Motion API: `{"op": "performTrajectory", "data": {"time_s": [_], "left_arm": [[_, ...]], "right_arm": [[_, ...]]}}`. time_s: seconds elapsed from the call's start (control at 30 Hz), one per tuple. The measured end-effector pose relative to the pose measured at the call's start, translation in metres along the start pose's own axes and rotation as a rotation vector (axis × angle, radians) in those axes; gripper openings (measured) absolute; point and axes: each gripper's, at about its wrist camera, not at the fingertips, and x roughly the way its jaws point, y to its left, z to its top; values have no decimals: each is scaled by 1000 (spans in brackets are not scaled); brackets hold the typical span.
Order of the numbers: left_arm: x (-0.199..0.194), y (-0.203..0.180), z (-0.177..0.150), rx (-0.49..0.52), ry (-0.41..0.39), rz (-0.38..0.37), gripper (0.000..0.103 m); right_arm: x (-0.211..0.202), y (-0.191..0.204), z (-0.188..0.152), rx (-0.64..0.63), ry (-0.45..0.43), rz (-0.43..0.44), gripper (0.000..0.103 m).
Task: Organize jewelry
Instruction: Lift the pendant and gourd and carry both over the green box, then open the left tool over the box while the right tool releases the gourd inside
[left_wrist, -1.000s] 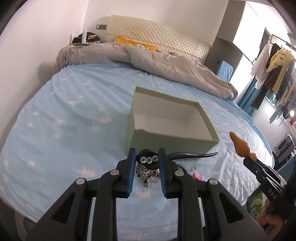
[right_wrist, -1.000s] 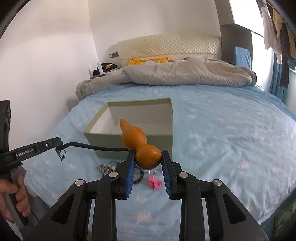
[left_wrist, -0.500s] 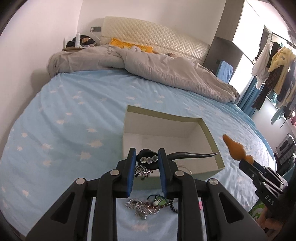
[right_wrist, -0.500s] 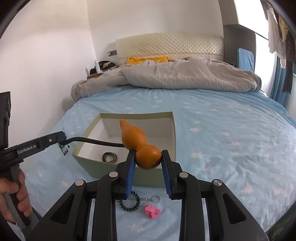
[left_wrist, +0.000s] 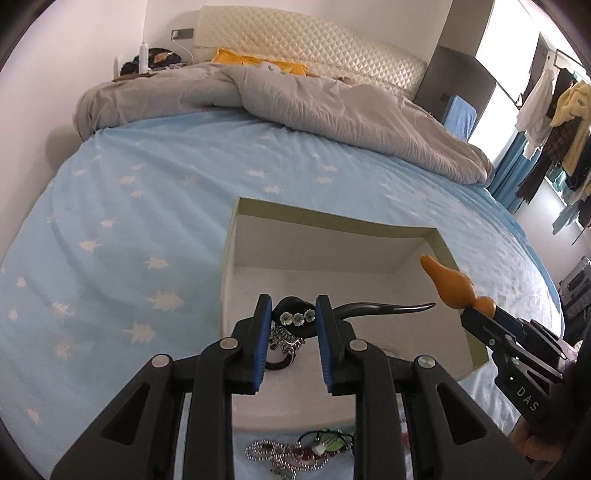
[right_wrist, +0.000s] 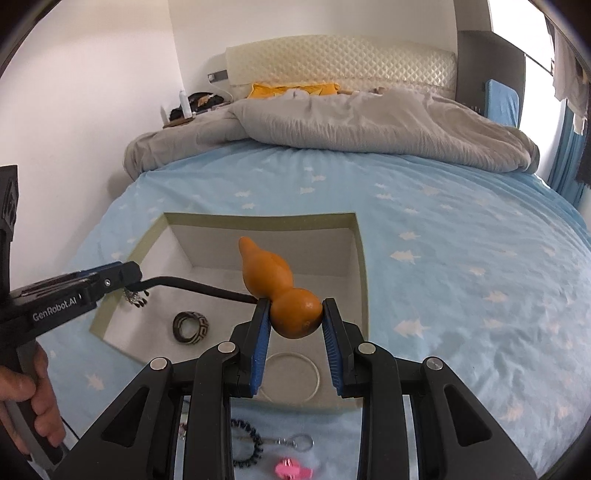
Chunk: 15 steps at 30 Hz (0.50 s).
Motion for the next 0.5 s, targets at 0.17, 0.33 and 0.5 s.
{"op": "performTrajectory", "data": {"time_s": [0.17,0.33,0.5], "left_arm": [[14,-2,0,4,18,-6,24],[22,-3,3,3,30,-2,24],[22,-4,4,4,28,2,25]], "right_arm": [[16,3,1,-6,15,10,26],[24,0,1,-5,28,3,26],[23,1,4,2,28,0,26]]}}
